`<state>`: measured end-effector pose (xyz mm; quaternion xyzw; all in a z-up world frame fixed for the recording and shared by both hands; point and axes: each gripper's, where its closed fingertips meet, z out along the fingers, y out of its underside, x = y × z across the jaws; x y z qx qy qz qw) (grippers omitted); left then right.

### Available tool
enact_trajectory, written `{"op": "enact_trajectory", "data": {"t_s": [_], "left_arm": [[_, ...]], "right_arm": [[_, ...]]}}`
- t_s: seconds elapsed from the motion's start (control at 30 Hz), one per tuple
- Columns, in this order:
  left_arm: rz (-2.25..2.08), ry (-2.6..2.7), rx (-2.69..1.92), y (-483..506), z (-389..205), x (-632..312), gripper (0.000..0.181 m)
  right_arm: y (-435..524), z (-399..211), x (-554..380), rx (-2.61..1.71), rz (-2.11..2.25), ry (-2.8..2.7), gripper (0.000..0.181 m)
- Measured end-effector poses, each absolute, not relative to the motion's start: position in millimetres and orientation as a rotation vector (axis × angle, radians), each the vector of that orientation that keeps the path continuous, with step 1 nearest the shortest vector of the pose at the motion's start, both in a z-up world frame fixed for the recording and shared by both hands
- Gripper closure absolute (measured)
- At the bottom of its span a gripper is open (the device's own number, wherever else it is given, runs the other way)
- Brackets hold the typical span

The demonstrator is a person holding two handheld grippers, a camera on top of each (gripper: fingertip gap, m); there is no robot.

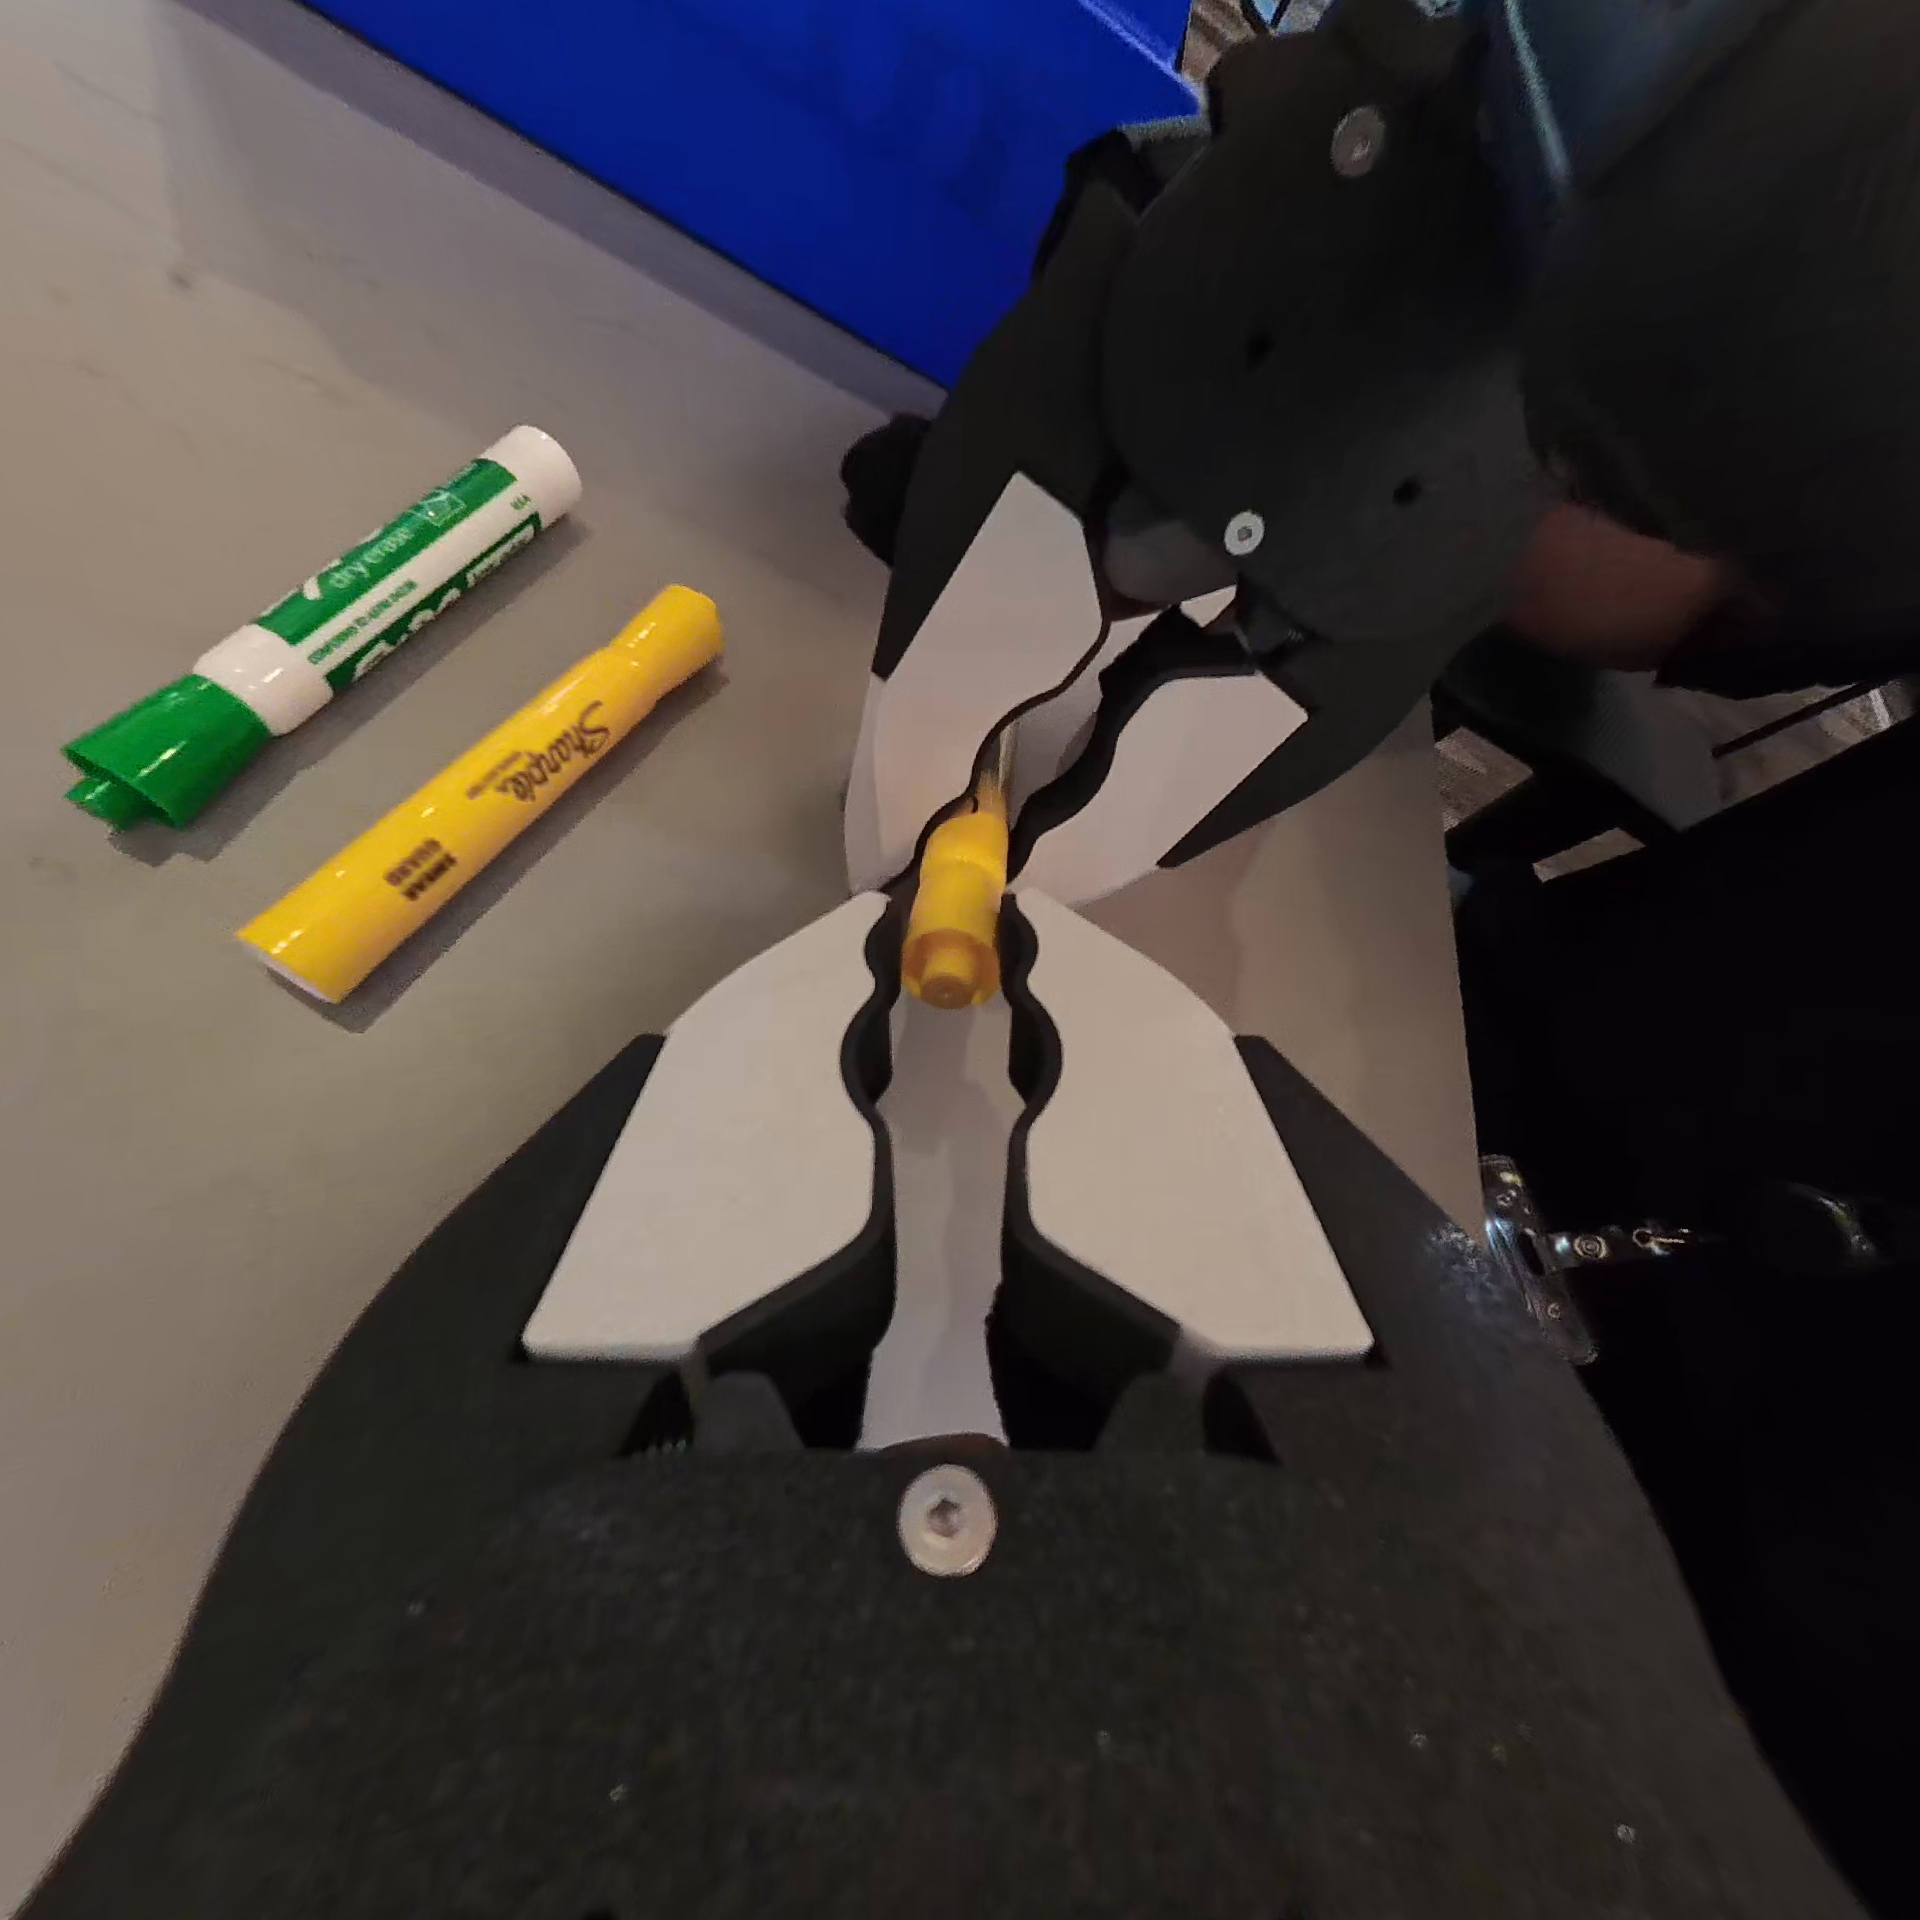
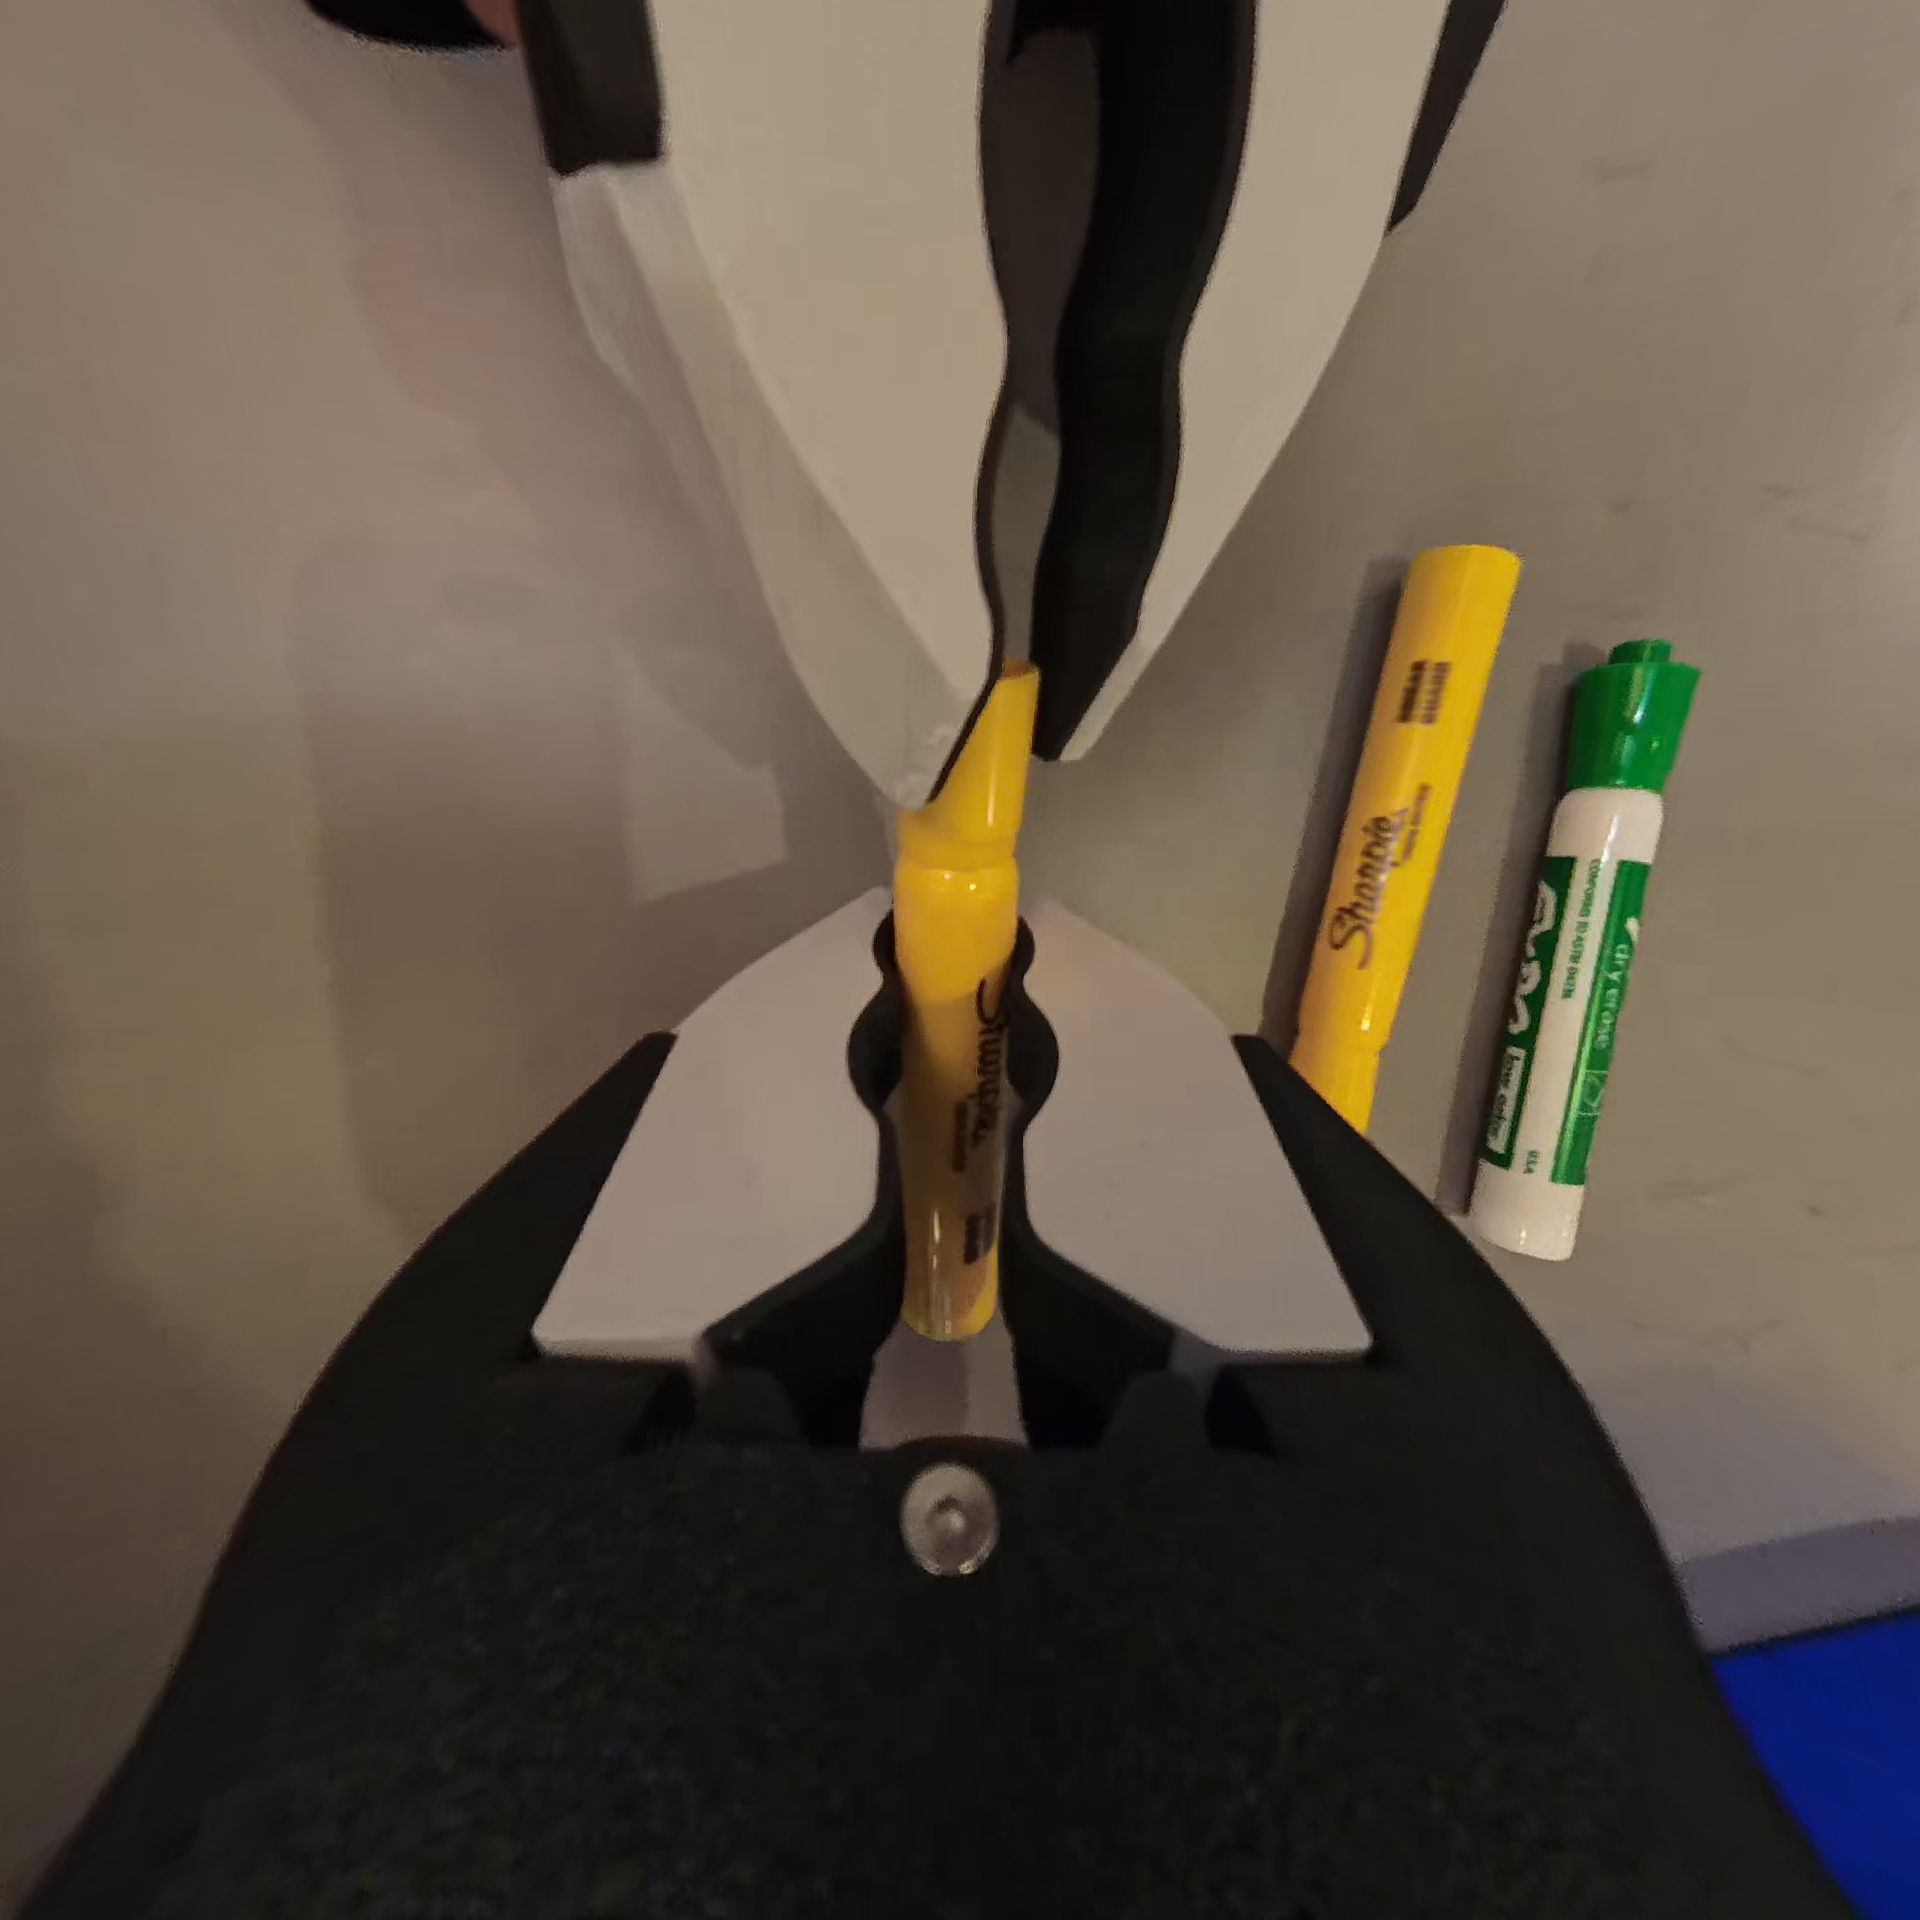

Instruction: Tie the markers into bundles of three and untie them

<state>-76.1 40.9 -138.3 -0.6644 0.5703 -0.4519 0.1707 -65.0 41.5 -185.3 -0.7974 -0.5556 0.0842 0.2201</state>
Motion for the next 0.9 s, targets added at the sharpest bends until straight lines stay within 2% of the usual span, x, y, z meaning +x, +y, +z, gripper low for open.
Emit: {"op": "enact_trajectory", "data": {"t_s": [0.17,0.57,0.7,0.9], "left_arm": [[-1.253,1.638,-1.883,39.6,-140.8,-75.1,0.164],[-1.280,1.622,-1.901,39.9,-141.8,-74.7,0.163],[-1.030,1.647,-1.889,81.5,-130.7,-86.0,0.150],[-0.610,2.005,-1.728,129.1,-148.3,-76.2,0.145]], "right_arm": [[42.8,-175.9,-69.5,-2.162,0.223,-1.513,0.160],[37.5,-177.3,-56.8,-2.228,0.116,-1.576,0.162],[35.3,-177.9,-34.3,-2.334,0.149,-1.515,0.162],[35.8,-176.5,-8.9,-2.420,0.125,-1.370,0.163]]}}
